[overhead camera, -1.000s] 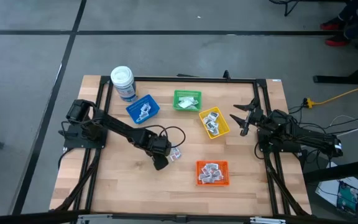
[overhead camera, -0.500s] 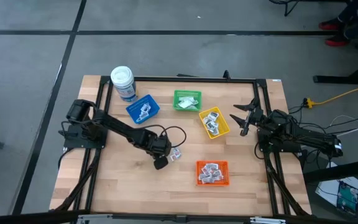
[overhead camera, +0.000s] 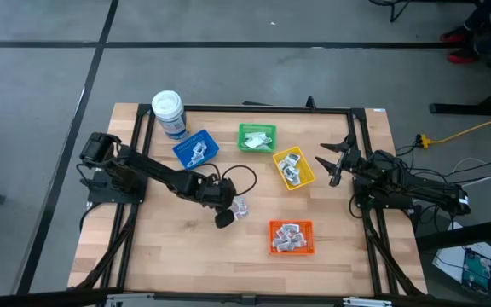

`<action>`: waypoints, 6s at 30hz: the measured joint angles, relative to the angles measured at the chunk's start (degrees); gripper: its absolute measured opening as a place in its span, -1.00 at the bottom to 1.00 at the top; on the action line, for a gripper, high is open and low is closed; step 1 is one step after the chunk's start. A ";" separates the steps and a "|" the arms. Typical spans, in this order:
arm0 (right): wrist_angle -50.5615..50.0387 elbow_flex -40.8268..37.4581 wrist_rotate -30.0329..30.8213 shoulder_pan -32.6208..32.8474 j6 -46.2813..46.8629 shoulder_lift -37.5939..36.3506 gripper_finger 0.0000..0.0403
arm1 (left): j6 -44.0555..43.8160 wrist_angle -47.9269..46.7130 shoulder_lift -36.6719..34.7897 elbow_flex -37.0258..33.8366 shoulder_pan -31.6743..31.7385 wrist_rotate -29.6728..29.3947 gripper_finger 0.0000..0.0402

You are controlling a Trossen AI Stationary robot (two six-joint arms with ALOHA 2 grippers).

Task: Pick & Place First Aid Supplies
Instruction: Put the white ointment pack into the orange bin

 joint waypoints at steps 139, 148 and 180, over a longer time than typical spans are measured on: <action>0.05 0.00 -0.03 -0.01 0.00 0.00 0.17 | 7.36 7.70 15.52 20.96 -2.93 24.78 -0.99; 0.02 0.00 -0.02 -0.01 0.00 0.00 0.17 | 7.46 22.30 14.86 21.55 0.06 25.17 -0.99; 0.02 0.00 -0.01 0.00 0.01 0.00 0.17 | 28.12 4.97 31.88 45.18 -0.38 21.52 -0.96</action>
